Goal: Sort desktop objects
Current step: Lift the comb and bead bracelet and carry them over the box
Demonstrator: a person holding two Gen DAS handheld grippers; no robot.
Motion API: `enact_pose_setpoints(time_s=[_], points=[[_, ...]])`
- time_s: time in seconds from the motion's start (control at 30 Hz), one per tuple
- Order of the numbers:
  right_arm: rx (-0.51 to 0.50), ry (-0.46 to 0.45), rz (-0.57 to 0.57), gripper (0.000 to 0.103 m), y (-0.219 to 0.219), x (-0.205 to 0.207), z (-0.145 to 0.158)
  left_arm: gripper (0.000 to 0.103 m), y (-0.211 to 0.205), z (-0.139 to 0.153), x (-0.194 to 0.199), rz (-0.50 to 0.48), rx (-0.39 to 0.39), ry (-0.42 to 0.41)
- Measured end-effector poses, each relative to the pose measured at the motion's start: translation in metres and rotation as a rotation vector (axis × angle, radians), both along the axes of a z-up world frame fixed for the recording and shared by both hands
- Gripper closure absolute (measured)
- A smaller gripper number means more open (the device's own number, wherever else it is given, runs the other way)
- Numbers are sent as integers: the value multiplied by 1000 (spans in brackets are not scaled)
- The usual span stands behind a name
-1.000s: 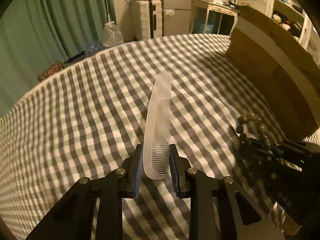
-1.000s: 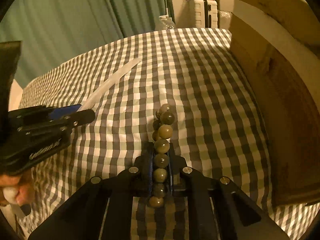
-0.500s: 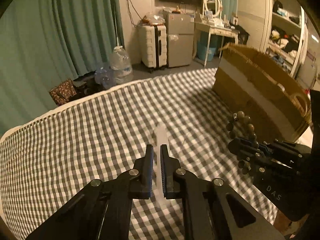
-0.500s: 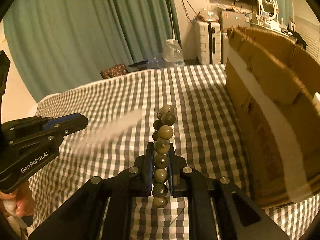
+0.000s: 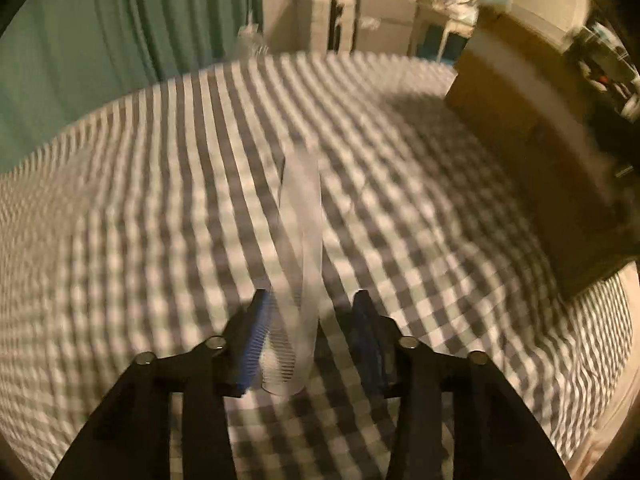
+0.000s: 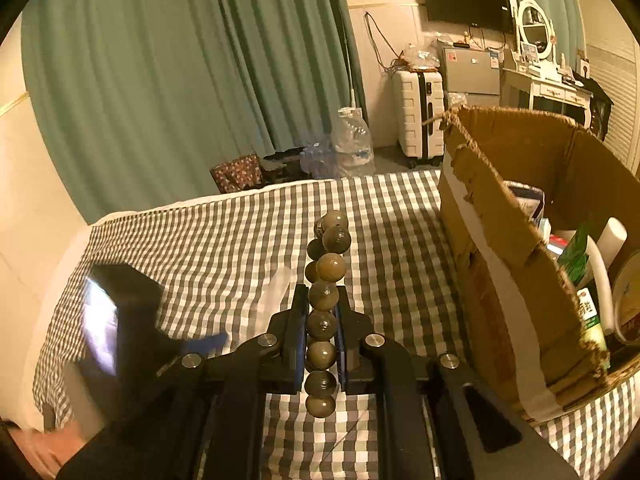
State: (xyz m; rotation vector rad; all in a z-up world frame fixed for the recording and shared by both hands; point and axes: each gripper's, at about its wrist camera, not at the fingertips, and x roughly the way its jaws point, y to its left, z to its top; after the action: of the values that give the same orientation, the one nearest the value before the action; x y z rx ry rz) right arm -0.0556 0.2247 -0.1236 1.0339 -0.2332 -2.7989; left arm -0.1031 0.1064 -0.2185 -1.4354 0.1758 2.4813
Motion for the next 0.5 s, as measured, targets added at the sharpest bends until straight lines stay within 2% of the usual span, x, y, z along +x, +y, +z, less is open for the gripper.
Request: enact_pose_setpoints(time_s=[0.03, 0.07, 0.13, 0.2, 0.23, 0.33, 0.4, 0.5], points=[[2, 3, 0, 92, 1, 5, 0, 40, 2, -3, 0, 6, -10, 21], [6, 6, -2, 92, 3, 4, 1, 34, 3, -5, 1, 12, -13, 37], [9, 11, -10, 92, 9, 3, 4, 29, 5, -9, 4, 17, 1, 57], [-4, 14, -24, 92, 17, 1, 8, 28, 6, -12, 4, 19, 9, 62], [-7, 20, -28, 92, 20, 0, 12, 29, 5, -12, 4, 12, 14, 63], [3, 43, -40, 92, 25, 7, 21, 77, -4, -7, 5, 31, 26, 65], [4, 56, -49, 92, 27, 11, 28, 78, -15, -5, 7, 50, 70, 34], [-11, 76, -78, 92, 35, 15, 37, 78, -22, 7, 14, 50, 69, 50]])
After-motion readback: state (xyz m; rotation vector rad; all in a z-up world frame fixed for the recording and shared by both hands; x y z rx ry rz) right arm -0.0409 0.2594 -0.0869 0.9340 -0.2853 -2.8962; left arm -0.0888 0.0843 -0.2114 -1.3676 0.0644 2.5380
